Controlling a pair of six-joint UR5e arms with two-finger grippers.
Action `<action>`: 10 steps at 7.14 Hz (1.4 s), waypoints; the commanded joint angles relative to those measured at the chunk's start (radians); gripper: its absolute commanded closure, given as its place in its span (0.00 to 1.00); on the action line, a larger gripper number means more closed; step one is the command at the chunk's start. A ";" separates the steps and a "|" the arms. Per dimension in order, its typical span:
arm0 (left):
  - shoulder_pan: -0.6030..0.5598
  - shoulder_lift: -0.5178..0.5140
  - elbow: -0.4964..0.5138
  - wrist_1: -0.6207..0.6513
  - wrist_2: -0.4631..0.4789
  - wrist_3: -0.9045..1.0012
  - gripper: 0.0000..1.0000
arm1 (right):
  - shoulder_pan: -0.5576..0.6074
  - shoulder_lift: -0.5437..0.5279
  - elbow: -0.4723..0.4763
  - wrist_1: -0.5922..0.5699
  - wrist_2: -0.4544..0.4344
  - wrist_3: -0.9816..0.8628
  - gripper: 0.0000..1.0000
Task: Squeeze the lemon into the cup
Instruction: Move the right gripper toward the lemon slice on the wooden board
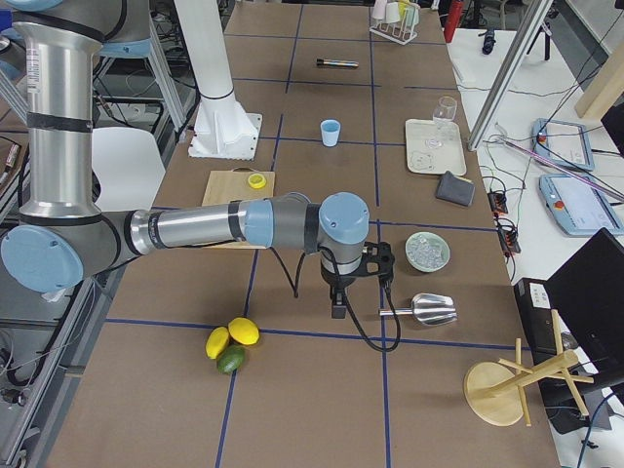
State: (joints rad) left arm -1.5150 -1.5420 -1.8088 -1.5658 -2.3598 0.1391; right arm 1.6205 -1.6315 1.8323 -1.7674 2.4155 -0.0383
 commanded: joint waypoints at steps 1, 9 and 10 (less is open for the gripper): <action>0.080 -0.053 -0.011 -0.143 0.008 -0.155 0.00 | -0.078 0.019 0.043 0.052 0.079 0.077 0.00; 0.308 -0.168 0.017 -0.186 0.042 -0.480 0.00 | -0.763 0.015 0.402 0.370 -0.304 1.235 0.00; 0.308 -0.170 0.032 -0.192 0.040 -0.477 0.00 | -0.868 0.010 0.435 0.399 -0.387 1.320 0.00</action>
State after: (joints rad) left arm -1.2122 -1.7105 -1.7924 -1.7449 -2.3183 -0.3389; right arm 0.8853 -1.6180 2.2136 -1.3915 2.1377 1.1637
